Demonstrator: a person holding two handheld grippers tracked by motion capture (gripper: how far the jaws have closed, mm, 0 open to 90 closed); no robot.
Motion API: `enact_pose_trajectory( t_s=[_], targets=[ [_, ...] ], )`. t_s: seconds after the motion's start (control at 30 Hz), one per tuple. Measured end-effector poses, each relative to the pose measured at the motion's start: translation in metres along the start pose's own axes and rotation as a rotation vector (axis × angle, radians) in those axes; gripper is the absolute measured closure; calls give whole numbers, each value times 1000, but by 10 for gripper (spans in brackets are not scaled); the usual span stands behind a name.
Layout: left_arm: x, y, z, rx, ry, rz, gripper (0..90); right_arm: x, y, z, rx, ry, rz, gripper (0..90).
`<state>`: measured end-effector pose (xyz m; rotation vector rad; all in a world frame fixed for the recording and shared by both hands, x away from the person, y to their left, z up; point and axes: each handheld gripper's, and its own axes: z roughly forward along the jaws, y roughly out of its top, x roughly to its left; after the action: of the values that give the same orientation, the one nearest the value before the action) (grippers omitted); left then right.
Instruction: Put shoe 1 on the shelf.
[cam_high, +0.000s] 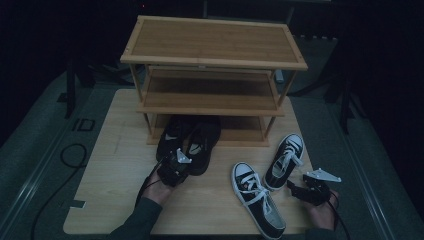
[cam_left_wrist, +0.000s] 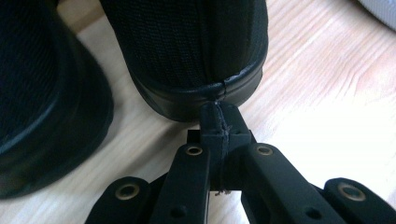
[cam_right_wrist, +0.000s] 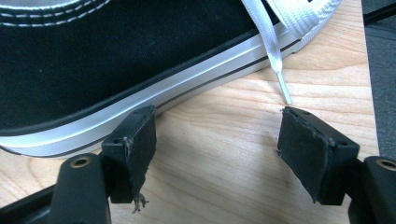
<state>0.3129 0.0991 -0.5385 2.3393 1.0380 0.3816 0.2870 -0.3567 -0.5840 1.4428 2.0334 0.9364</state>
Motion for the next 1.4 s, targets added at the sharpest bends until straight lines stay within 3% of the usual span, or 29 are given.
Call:
enact_pose_trajectory(
  t_s=[0.5,0.83,0.97,1.3,1.4],
  targets=[
    [-6,37,10,-46,-9,2,900,0,0,0,0,0,0,276],
    [-6,54,19,-51,31,-6,900,0,0,0,0,0,0,275],
    [-6,65,26,-41,80,9,900,0,0,0,0,0,0,276],
    [4,82,38,-27,136,-15,900,0,0,0,0,1,0,275],
    [9,86,42,-23,162,-40,900,0,0,0,0,1,0,275]
  ],
)
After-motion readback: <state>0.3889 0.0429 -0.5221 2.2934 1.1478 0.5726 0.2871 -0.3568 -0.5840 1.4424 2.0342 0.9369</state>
